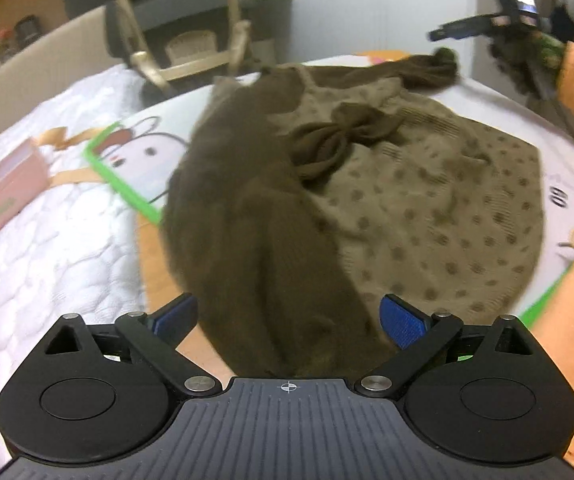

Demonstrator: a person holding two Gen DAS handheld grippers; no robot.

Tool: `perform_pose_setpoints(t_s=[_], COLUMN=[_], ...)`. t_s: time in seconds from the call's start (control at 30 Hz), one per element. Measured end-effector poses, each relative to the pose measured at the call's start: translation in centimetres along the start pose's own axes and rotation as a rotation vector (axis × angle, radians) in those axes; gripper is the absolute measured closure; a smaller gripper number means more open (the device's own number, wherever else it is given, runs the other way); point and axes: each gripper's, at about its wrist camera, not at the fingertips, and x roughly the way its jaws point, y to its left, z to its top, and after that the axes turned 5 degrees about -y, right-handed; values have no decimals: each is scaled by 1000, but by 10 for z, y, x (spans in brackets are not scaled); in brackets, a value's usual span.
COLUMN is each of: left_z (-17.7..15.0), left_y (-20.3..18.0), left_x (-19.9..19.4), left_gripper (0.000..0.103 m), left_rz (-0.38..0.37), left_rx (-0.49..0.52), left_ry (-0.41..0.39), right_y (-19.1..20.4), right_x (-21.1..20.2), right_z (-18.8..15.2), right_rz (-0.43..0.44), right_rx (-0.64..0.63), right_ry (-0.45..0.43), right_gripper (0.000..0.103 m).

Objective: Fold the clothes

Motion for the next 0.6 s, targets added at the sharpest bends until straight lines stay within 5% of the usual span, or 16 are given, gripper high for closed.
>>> perform_pose_setpoints(t_s=[0.07,0.1,0.2,0.3,0.4,0.47,0.5,0.6], left_z=[4,8,21,40,59,61,61,56], left_y=[3,6,18,45,107,153,173,178], left_x=[3,6,12,14,18,22,21,10], left_gripper=[36,67,93,100,100,100,100,85], left_rz=[40,50,93,193,418,546,559,360], left_rx=[-20,-20,-7,-15,-61,-150,-211,-305], left_ry=[-30,-39,-77,-120,-171,-168,-163,-183], right_y=[6,12,34,59,84,101,109,131], right_x=[-13,-18,-33,-36,-34,-29,-27,-16], right_z=[6,11,19,22,23,18,15,3], right_rz=[35,61,159,257,354,402,423,470], right_rx=[30,38,11,-4,-12,-23,-31,-55], right_ry=[-25,-32,-40,-4,41,85,108,177], right_gripper=[30,25,16,15,0,0,0,0])
